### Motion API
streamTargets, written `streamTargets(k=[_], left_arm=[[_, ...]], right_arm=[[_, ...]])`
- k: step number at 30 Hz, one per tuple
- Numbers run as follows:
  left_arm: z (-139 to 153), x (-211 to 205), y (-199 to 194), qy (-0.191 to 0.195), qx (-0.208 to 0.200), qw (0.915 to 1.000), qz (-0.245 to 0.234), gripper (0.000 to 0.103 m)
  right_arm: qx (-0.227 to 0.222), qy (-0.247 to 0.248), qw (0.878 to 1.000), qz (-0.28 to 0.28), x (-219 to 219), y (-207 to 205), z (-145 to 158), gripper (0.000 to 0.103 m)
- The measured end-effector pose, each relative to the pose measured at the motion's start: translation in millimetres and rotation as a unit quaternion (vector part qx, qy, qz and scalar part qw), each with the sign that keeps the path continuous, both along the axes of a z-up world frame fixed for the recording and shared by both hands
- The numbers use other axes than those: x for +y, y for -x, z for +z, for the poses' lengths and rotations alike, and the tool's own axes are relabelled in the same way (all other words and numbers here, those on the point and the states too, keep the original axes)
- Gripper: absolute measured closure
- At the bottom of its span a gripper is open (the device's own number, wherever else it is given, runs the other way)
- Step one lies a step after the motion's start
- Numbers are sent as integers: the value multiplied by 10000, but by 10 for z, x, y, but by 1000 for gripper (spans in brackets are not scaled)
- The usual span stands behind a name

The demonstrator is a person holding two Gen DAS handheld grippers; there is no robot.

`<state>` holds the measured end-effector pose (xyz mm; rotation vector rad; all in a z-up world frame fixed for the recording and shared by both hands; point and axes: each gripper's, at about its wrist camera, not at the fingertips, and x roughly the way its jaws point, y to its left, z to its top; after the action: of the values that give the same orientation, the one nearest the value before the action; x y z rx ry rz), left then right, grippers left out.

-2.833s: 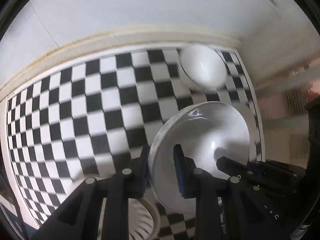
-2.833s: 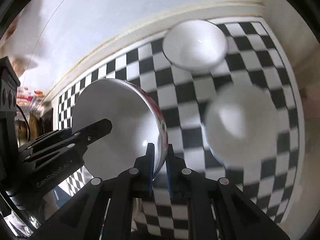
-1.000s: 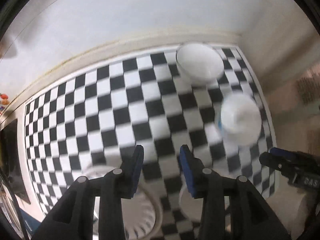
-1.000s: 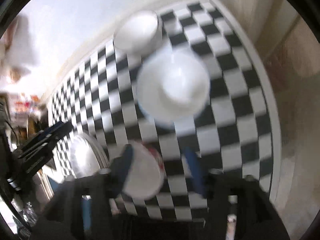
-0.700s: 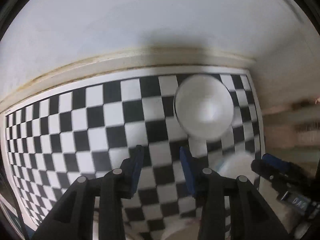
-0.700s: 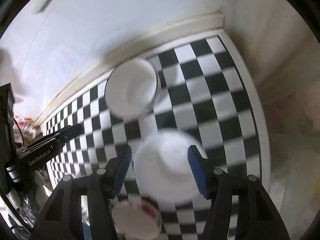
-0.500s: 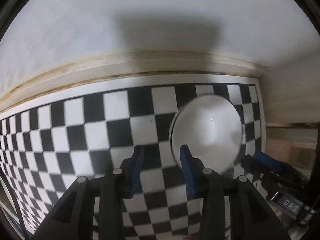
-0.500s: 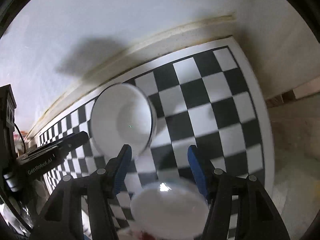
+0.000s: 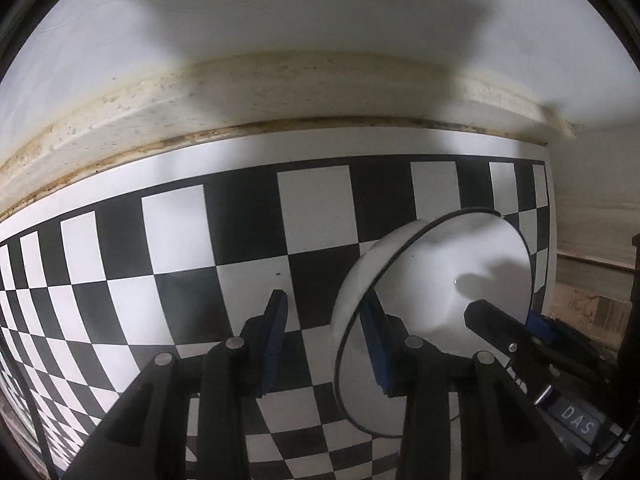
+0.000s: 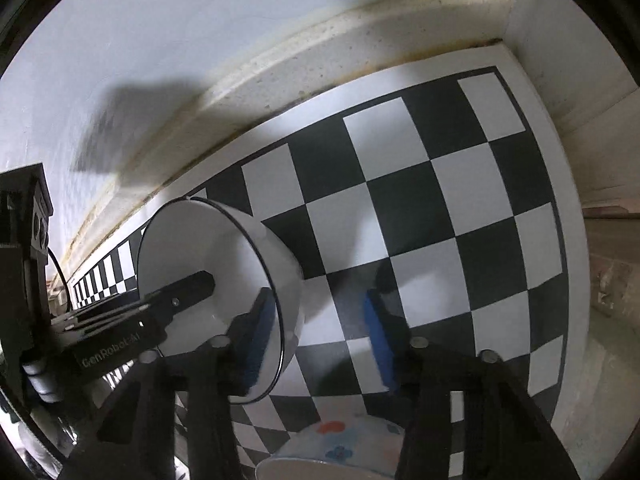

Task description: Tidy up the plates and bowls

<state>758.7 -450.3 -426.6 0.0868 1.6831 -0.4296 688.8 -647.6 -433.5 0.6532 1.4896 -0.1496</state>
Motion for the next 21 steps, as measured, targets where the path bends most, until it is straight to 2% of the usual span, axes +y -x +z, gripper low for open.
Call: streamTargets(k=[1,2,5,7,11,16,21], left_arm=[[-1,-9,2,40,-20,10000,0,76],[-9,-19,12,50,-4,10000,-19,80],[-11,-93,27,78,-28,10000,-48,88],[8,-116,54,45,-82,9999,-99,90],[26,-137,135,-53,-222,9996,-143,90],[126,-87,257,12,-320,9994,-140,90],[330,-73,432,59,-541,9984,-181,90]], right_arm=[[2,-12,10000,-3,-3,-6,-18,67],[9,-9,10000,1,-12,-10,-30,67],[-21,-209,9998,-16,-10,-41,-64,78],[-50,-323,9995,-31,29,-91,-93,91],[-49,-75,9999,111,162,-172,-52,92],[-80,-106,9998,139,261,-144,-39,94],[-183,-95,9996,199,215,-58,110,94]])
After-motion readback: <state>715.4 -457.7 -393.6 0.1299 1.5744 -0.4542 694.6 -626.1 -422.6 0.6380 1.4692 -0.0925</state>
